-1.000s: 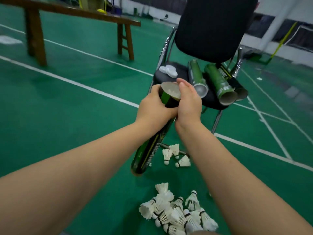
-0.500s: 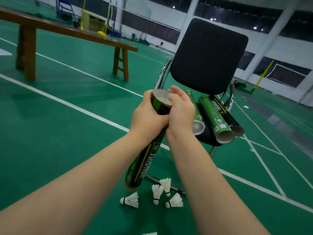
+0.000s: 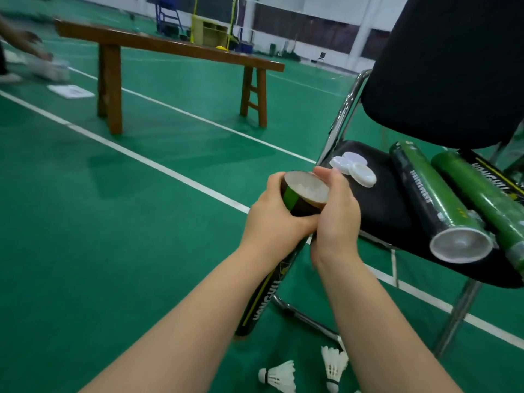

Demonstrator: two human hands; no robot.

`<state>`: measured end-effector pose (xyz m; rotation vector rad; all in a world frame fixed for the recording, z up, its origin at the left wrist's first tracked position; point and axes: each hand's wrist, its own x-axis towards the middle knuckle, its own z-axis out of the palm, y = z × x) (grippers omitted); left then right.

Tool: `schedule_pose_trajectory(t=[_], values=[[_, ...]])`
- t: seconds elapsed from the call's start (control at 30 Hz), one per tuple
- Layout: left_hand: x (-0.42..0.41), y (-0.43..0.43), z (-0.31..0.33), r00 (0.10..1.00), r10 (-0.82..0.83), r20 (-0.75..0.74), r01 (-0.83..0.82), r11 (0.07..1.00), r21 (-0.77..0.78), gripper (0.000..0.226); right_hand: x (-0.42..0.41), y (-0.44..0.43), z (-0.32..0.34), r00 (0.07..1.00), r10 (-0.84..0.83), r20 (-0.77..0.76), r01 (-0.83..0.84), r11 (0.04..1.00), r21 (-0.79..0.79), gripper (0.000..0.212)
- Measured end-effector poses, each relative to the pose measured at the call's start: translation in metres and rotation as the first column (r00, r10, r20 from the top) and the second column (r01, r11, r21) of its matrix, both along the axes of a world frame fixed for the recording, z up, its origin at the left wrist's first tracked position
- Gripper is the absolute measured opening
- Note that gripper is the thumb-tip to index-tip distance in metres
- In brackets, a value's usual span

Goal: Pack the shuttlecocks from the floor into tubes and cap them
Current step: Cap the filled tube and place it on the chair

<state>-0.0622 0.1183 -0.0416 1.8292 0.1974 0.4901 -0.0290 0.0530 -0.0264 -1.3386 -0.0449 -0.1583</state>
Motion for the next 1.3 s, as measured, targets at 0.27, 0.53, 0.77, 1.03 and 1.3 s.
schedule_pose_trajectory(t=[0.27,0.53,0.77,1.03,1.3], values=[[0.021,0.000,-0.017,0.999,-0.020,0.025,0.019,0.999,0.028,0.062,0.103,-0.041,-0.004,0.898,-0.151,0.414,0.415,0.604,-0.680,0.038],[0.022,-0.007,-0.027,0.999,-0.050,-0.003,0.050,0.998,0.031,0.059,0.154,-0.087,-0.030,0.965,-0.047,0.257,0.259,0.041,-0.965,0.065],[0.015,-0.020,-0.023,0.998,-0.064,0.003,0.064,0.996,0.058,0.062,0.156,-0.088,-0.026,0.981,0.055,0.184,0.186,-0.029,-0.982,0.041],[0.003,-0.026,-0.013,0.996,-0.087,0.028,0.085,0.994,0.075,0.064,0.129,-0.083,-0.018,0.830,-0.014,0.558,0.557,0.099,-0.825,0.025],[-0.013,-0.029,-0.006,0.992,-0.123,0.037,0.120,0.989,0.087,0.060,0.015,-0.071,0.003,0.873,-0.223,0.433,0.343,0.913,-0.220,0.017]])
